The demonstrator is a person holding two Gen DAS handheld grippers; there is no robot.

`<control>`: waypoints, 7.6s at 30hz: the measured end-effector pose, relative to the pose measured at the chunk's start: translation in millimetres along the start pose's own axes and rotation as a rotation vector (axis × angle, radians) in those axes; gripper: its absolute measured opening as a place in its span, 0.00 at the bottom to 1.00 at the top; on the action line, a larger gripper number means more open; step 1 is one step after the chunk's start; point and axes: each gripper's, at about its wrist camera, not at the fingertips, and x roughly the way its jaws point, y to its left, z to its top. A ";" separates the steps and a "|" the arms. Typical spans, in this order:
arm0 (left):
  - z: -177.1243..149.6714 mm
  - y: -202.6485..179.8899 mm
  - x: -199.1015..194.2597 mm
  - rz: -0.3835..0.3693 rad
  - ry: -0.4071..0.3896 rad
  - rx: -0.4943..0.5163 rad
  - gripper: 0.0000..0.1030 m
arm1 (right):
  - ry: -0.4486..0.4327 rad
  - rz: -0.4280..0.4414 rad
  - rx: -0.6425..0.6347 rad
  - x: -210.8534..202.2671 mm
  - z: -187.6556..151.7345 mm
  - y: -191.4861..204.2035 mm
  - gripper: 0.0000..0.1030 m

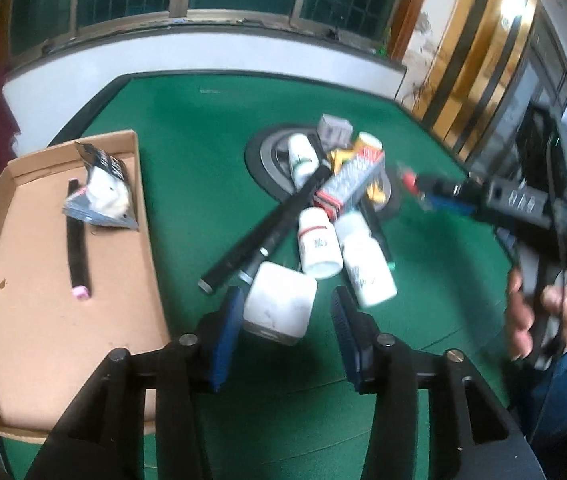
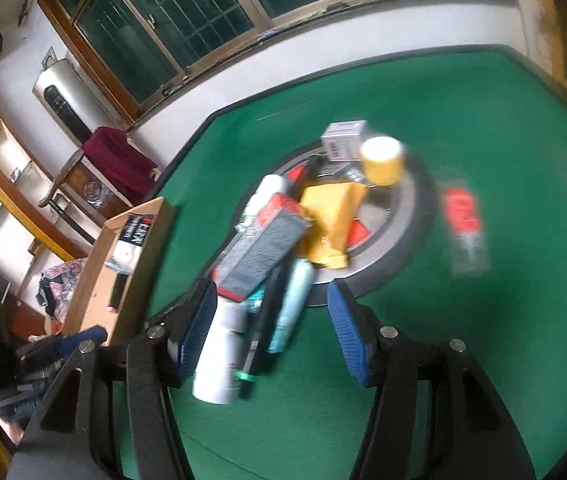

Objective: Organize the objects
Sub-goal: 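Grasp the white square charger with the left gripper while the right gripper withdraws, then reach the right gripper to the clear packaged red item and grasp it, then hold the charger in the left gripper while the right gripper holds the packaged item, then carry both items into the cardboard tray and release them from both grippers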

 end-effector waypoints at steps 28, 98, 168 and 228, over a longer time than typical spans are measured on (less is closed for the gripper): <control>-10.2 -27.4 58.3 0.091 0.097 0.001 0.43 | -0.086 -0.063 0.133 -21.4 16.3 -51.5 0.64; -11.4 -39.9 26.7 0.202 -0.011 -0.044 0.38 | -0.095 -0.289 0.039 -16.3 37.8 -51.9 0.24; -15.5 -48.4 60.0 0.293 0.073 -0.053 0.38 | 0.031 -0.140 -0.144 14.1 -0.4 15.6 0.25; 19.3 156.9 -61.6 0.250 -0.197 -0.353 0.38 | 0.202 0.133 -0.312 74.7 3.3 203.2 0.25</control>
